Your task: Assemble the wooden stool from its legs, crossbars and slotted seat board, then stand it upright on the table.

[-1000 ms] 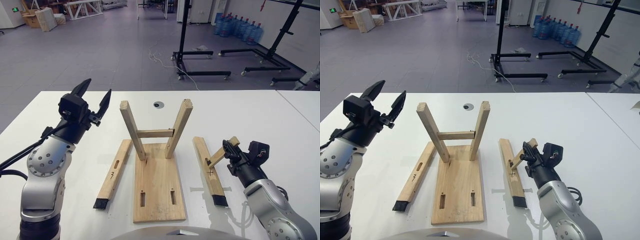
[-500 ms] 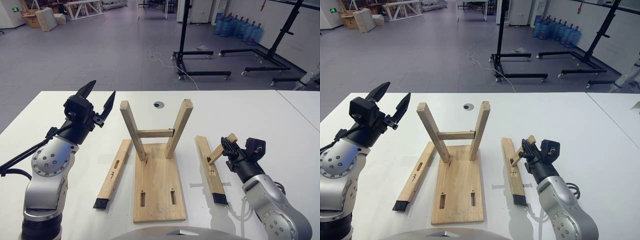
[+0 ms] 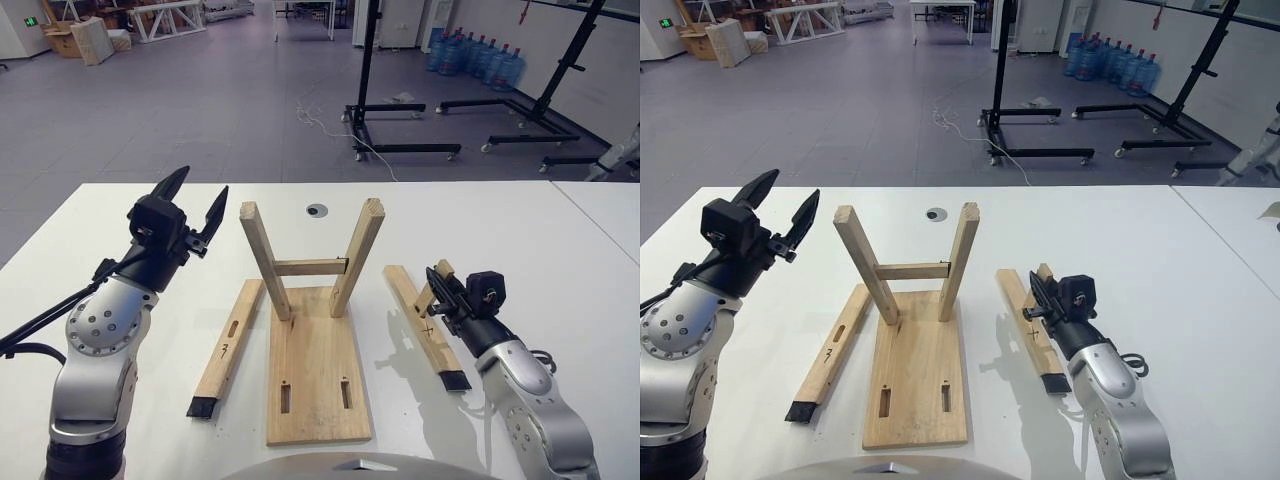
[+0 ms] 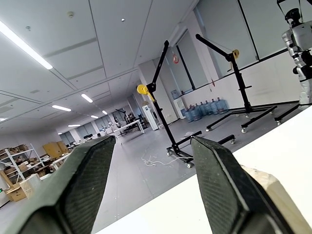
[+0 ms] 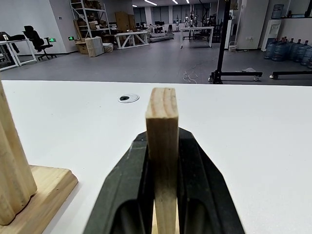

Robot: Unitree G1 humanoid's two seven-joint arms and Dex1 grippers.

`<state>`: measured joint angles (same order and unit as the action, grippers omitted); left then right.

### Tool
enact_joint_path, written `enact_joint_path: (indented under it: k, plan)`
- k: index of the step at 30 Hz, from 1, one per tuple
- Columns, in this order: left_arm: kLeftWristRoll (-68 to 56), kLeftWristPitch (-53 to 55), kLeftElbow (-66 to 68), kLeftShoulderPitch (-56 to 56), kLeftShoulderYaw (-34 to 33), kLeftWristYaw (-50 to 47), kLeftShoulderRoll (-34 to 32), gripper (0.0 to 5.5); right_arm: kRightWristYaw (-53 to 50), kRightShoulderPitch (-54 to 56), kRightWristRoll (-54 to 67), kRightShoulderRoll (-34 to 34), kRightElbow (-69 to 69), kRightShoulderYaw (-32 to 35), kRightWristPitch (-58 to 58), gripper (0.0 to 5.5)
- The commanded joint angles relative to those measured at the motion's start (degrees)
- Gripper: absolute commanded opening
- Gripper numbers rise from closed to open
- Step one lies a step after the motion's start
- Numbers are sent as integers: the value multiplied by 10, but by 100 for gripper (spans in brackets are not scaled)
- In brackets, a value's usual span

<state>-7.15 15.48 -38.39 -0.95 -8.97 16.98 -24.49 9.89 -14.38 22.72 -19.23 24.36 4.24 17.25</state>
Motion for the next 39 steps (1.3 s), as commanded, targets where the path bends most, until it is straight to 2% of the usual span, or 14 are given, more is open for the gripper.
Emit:
enact_joint_path:
  k: [1, 6, 13, 14, 24, 26, 33, 39]
  plan:
    - [12, -10, 9, -1, 6, -9, 8, 283, 10, 0, -25, 0, -64, 2, 8, 39]
    - [22, -20, 11, 3, 7, -17, 17, 283, 20, 32, -21, -5, -88, 13, 28, 39]
    - [39, -34, 17, 4, 4, -29, 24, 283, 6, 94, 13, -9, -60, 34, 133, 39]
    - [40, -35, 17, 5, 4, -30, 25, 283, 7, 101, 13, -10, -55, 35, 139, 76]
    - [47, -44, 17, 5, -9, -33, 23, 283, -6, 123, 19, 8, -9, 62, 175, 241]
    - [49, -44, 15, 7, -11, -34, 22, 283, -8, 141, 32, 11, 0, 74, 182, 256]
    - [65, -56, 28, 1, -15, -36, 19, 283, -19, 242, 39, 3, 17, 86, 201, 256]
    - [66, -71, 40, 2, -32, -35, 17, 283, -32, 346, 47, -14, -13, 123, 209, 256]
